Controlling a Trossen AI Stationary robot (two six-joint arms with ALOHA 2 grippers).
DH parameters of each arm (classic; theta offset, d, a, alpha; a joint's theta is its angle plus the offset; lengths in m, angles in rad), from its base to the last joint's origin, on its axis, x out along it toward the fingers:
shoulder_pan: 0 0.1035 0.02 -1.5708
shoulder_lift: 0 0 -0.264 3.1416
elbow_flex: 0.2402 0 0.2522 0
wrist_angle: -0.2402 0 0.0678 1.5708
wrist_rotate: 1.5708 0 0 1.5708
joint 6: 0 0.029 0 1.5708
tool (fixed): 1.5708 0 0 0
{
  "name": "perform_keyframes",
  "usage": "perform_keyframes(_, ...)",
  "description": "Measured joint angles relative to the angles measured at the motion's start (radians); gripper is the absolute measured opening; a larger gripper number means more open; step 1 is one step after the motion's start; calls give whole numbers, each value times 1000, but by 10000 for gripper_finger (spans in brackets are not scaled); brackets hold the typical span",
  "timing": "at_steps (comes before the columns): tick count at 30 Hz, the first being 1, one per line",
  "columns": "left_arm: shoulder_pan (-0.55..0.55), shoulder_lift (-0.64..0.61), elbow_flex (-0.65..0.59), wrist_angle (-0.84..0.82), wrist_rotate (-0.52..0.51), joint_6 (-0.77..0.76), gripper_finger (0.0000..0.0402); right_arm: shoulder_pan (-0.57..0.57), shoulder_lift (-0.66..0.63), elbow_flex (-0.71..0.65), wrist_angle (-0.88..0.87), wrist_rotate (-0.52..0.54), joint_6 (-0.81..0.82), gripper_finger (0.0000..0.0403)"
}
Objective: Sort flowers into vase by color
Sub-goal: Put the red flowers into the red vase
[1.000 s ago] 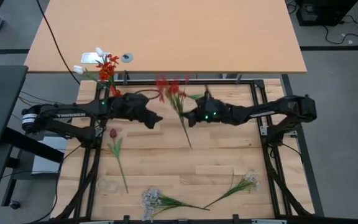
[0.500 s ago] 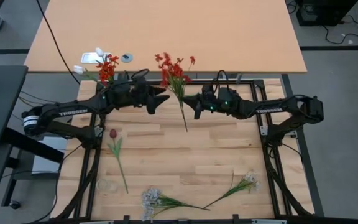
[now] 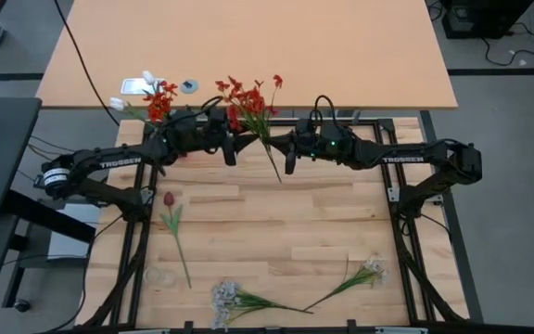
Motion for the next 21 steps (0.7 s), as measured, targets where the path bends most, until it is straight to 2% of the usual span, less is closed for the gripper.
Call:
perform_keyframes(3, 33, 0, 0, -1, 12, -3, 126, 0, 0, 13, -23, 0, -37, 5)
perform_keyframes(7, 62, 0, 0, -9, 119, 33, 23, 0, 0, 27, -108, -3, -64, 23)
perform_keyframes(15, 86, 2, 1, -15, 152, 112, 6, 0, 0, 27, -128, 31, -70, 38)
perform_keyframes(21, 152, -70, 2, -89, 143, 155, 3, -2, 0, 27, -151, 122, -41, 82)
